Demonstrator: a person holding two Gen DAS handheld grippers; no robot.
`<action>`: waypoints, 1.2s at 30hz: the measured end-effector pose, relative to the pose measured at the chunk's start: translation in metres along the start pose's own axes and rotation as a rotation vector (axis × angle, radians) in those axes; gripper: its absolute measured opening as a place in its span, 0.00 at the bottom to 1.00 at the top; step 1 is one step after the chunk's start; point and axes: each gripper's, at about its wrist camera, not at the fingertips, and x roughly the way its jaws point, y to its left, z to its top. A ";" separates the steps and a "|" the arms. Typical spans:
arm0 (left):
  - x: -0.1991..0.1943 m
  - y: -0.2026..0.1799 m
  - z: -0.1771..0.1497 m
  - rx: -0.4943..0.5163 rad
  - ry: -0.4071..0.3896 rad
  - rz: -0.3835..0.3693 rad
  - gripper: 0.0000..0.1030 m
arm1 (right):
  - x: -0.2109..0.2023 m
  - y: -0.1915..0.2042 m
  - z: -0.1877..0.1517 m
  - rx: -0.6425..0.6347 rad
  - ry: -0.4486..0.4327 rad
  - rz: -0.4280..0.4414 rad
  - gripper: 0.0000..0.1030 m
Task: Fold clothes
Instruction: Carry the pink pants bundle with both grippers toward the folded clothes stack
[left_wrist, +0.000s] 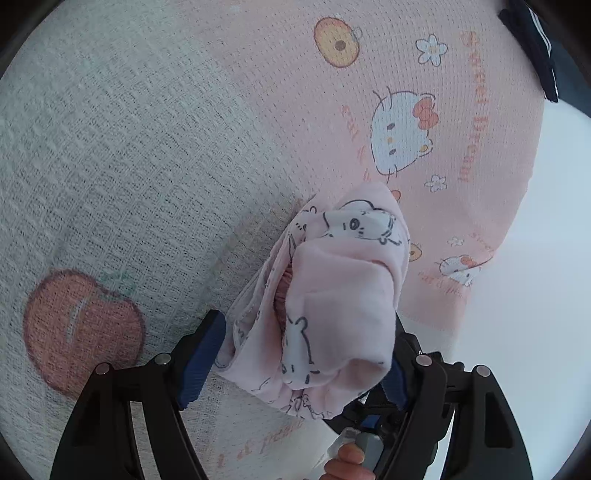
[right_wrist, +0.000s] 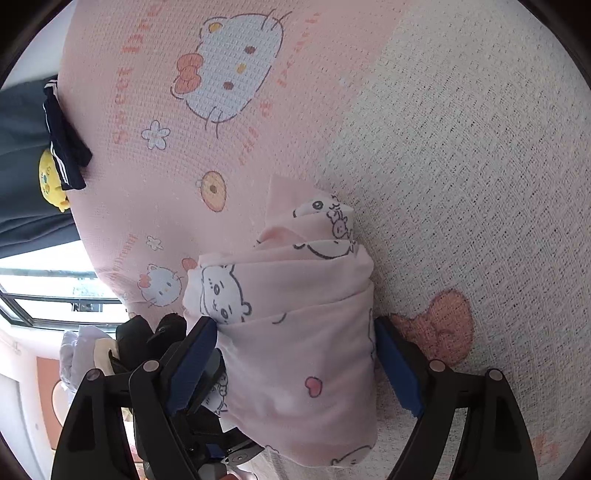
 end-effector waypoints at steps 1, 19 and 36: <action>0.001 0.000 -0.002 -0.008 -0.011 -0.004 0.70 | 0.001 -0.001 -0.003 0.011 -0.004 0.006 0.70; -0.016 -0.014 -0.023 0.070 -0.104 -0.073 0.38 | -0.008 0.048 -0.014 -0.259 -0.067 -0.024 0.38; -0.088 -0.139 -0.102 0.329 -0.097 -0.242 0.38 | -0.171 0.131 -0.075 -0.493 -0.325 0.078 0.37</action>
